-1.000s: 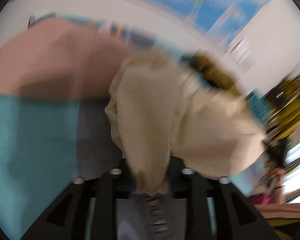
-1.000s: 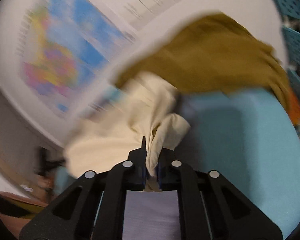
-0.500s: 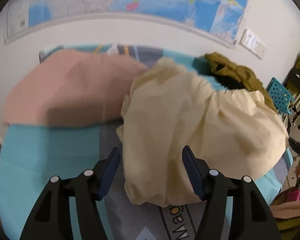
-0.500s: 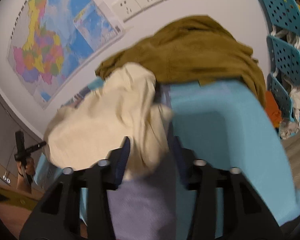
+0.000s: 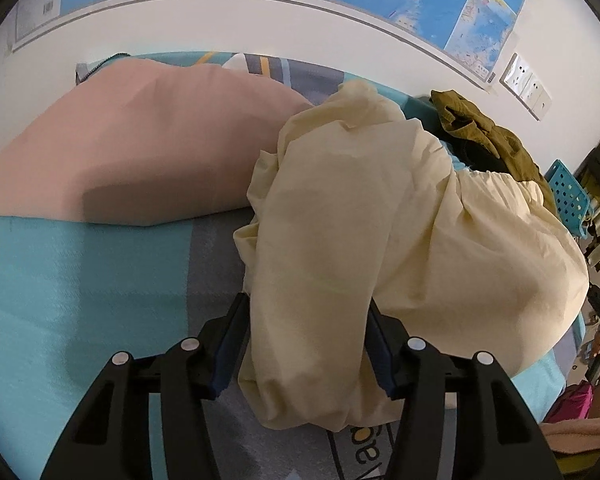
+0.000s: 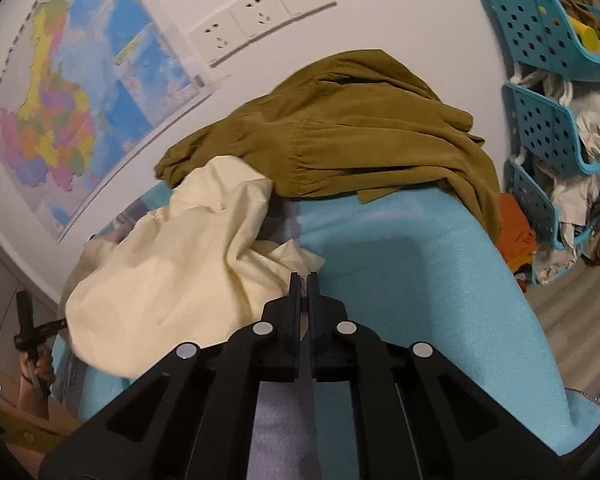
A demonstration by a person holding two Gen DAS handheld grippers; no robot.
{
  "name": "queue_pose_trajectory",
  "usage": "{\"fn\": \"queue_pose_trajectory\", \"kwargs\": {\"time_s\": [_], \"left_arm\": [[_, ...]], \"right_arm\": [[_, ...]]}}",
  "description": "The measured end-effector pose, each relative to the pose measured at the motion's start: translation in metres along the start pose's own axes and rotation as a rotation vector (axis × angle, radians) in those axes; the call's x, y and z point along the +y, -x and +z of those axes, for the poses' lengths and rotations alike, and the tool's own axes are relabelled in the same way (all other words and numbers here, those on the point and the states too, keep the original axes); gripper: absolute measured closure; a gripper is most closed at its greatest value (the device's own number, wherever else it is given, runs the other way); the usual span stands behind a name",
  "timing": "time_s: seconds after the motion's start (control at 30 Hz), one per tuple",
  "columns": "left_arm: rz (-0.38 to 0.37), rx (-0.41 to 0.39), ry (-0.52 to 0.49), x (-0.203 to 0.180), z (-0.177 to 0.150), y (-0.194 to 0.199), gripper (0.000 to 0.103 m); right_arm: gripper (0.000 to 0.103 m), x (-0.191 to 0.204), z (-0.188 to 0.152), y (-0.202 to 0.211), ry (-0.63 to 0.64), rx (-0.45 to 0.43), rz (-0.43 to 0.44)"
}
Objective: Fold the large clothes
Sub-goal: 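Lay the cream trousers on the bed and spread them with both grippers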
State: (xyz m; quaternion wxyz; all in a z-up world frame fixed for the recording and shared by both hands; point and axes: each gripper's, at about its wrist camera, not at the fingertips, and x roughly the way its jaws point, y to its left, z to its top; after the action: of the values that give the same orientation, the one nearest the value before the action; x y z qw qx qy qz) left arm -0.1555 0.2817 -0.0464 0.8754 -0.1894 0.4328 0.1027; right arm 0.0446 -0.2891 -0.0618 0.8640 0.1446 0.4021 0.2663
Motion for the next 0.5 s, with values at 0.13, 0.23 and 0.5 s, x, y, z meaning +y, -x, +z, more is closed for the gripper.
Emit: {"fn": "queue_pose_trajectory", "kwargs": {"time_s": [0.13, 0.23, 0.5], "left_arm": [[0.078, -0.034, -0.052, -0.010, 0.002, 0.010, 0.046], [0.133, -0.125, -0.080, -0.016, 0.010, 0.033, 0.045], [0.038, -0.152, -0.266, -0.068, 0.039, 0.027, 0.040]], "right_arm": [[0.095, 0.019, 0.010, -0.004, 0.040, 0.001, -0.115], [0.081, 0.038, 0.023, 0.011, 0.070, -0.069, -0.164], [0.042, 0.163, 0.033, -0.050, 0.344, 0.042, 0.113]]}}
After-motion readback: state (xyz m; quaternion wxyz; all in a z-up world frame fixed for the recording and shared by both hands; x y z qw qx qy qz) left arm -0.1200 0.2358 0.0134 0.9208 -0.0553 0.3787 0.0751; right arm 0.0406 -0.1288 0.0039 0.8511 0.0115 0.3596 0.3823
